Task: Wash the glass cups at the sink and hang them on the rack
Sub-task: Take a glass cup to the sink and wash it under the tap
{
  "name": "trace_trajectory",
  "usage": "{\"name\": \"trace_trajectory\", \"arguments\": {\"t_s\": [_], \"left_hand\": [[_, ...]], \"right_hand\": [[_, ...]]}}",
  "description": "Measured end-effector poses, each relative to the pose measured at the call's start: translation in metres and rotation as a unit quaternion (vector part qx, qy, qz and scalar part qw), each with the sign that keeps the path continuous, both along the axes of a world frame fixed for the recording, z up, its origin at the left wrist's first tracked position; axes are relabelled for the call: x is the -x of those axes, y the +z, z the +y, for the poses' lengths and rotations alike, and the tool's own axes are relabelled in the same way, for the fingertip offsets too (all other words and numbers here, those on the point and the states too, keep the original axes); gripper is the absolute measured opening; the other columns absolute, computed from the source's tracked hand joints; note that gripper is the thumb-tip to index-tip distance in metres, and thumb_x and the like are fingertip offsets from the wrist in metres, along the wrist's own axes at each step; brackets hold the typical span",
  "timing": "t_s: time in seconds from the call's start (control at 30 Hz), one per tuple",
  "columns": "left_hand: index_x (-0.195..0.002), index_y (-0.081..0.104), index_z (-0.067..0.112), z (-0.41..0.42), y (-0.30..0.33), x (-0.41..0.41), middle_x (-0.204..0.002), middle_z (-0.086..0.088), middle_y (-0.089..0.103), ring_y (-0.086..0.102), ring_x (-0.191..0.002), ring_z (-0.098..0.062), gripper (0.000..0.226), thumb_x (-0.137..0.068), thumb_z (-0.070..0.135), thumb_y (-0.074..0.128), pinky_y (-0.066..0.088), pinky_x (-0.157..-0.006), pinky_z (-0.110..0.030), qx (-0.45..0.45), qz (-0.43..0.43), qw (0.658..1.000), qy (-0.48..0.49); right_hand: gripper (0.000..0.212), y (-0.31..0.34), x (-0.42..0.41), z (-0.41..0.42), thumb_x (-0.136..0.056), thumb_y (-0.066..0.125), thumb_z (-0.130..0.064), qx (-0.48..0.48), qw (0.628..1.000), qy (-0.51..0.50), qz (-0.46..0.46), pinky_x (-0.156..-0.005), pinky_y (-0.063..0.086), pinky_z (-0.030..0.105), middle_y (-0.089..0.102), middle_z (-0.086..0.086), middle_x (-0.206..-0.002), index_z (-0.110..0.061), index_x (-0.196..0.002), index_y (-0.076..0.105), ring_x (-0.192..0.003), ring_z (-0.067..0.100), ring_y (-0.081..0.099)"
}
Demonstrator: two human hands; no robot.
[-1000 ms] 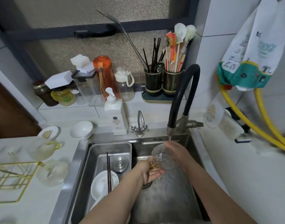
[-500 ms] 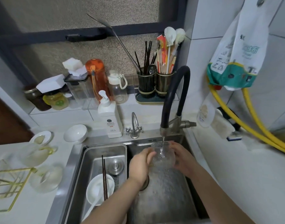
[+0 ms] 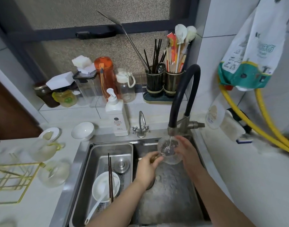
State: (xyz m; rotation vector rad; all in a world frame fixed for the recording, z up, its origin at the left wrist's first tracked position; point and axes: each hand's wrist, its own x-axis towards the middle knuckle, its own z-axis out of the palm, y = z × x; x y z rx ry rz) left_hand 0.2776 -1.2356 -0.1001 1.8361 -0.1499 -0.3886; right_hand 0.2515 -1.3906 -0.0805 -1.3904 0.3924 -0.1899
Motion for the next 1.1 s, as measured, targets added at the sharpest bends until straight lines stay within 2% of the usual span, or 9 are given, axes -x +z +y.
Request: {"name": "trace_trajectory", "arguments": {"t_s": [0.1, 0.23, 0.37, 0.43, 0.5, 0.7, 0.87, 0.97, 1.1], "left_hand": [[-0.08, 0.063, 0.015, -0.001, -0.005, 0.002, -0.077, -0.002, 0.057, 0.05, -0.073, -0.014, 0.01, -0.089, 0.017, 0.064, 0.044, -0.066, -0.024, 0.037, 0.074, 0.997, -0.011], [-0.081, 0.064, 0.013, -0.005, -0.006, 0.001, -0.074, 0.003, 0.061, 0.053, -0.067, -0.003, 0.008, -0.088, 0.014, 0.065, 0.043, -0.063, -0.017, 0.063, 0.099, 0.993, -0.006], [-0.074, 0.062, 0.018, -0.017, -0.001, -0.017, -0.063, 0.008, 0.056, 0.05, -0.054, 0.003, 0.014, -0.085, 0.02, 0.071, 0.042, -0.061, -0.017, -0.017, 0.024, 0.999, -0.011], [-0.065, 0.056, 0.022, -0.024, 0.004, -0.026, -0.061, 0.005, 0.055, 0.053, -0.058, -0.009, 0.024, -0.082, 0.026, 0.074, 0.05, -0.068, -0.028, -0.062, 0.005, 0.998, -0.001], [-0.063, 0.052, 0.021, -0.029, 0.01, -0.03, -0.065, 0.001, 0.059, 0.057, -0.065, -0.019, 0.03, -0.08, 0.033, 0.074, 0.055, -0.074, -0.038, -0.084, -0.005, 0.996, 0.015], [-0.059, 0.048, 0.02, -0.037, 0.029, -0.032, -0.057, 0.005, 0.055, 0.062, -0.065, -0.026, 0.039, -0.075, 0.043, 0.075, 0.055, -0.07, -0.039, -0.09, 0.002, 0.994, 0.066], [-0.043, 0.059, 0.016, -0.038, 0.033, -0.034, -0.044, 0.001, 0.056, 0.049, -0.043, -0.014, 0.039, -0.078, 0.025, 0.075, 0.042, -0.056, -0.025, -0.041, 0.071, 0.996, 0.043], [-0.05, 0.063, 0.01, -0.035, 0.03, -0.034, -0.04, 0.002, 0.056, 0.046, -0.038, -0.008, 0.033, -0.081, 0.012, 0.073, 0.037, -0.045, -0.018, -0.008, 0.112, 0.993, 0.029], [-0.049, 0.062, 0.011, -0.039, 0.024, -0.033, -0.035, 0.006, 0.052, 0.044, -0.035, -0.004, 0.034, -0.08, 0.013, 0.075, 0.039, -0.049, -0.019, -0.01, 0.091, 0.995, 0.035]], "right_hand": [[0.044, 0.004, 0.001, -0.003, -0.077, 0.063, 0.007, 0.031, 0.999, 0.026, -0.002, -0.085, 0.05, 0.02, 0.062, -0.005, -0.118, -0.021, -0.111, 0.063, -0.107, 0.009, 0.058], [0.047, 0.004, 0.002, -0.008, -0.082, 0.058, 0.011, 0.067, 0.998, 0.02, 0.002, -0.075, 0.049, 0.009, 0.06, -0.013, -0.112, -0.025, -0.111, 0.059, -0.101, -0.002, 0.057], [0.032, -0.001, 0.01, -0.013, -0.084, 0.067, -0.022, 0.02, 0.998, -0.034, 0.039, -0.092, 0.053, 0.039, 0.065, 0.0, -0.118, -0.027, -0.115, 0.063, -0.106, 0.018, 0.063], [0.019, 0.0, 0.015, -0.013, -0.091, 0.059, -0.03, -0.032, 0.997, -0.035, 0.055, -0.083, 0.054, 0.037, 0.07, 0.005, -0.106, -0.022, -0.106, 0.067, -0.097, 0.021, 0.067], [0.033, 0.0, 0.016, -0.013, -0.096, 0.05, -0.038, -0.06, 0.994, -0.004, 0.091, -0.081, 0.051, 0.037, 0.07, 0.015, -0.107, -0.012, -0.107, 0.067, -0.096, 0.026, 0.067], [0.061, -0.007, 0.001, -0.012, -0.094, 0.032, -0.061, -0.152, 0.954, 0.02, 0.26, -0.084, 0.054, 0.047, 0.06, 0.011, -0.122, -0.014, -0.121, 0.057, -0.105, 0.031, 0.061], [0.05, -0.015, 0.002, -0.014, -0.1, 0.028, -0.05, -0.148, 0.946, 0.034, 0.285, -0.084, 0.051, 0.046, 0.063, 0.015, -0.112, -0.013, -0.114, 0.058, -0.098, 0.032, 0.061], [0.027, -0.014, -0.001, -0.014, -0.101, 0.04, -0.021, -0.16, 0.954, -0.005, 0.254, -0.068, 0.048, 0.036, 0.06, 0.019, -0.093, -0.002, -0.098, 0.059, -0.077, 0.027, 0.058], [0.011, -0.018, -0.01, -0.019, -0.091, 0.05, -0.002, -0.043, 0.969, 0.011, 0.244, -0.062, 0.045, 0.03, 0.054, 0.018, -0.088, -0.006, -0.088, 0.059, -0.072, 0.021, 0.053]]}}
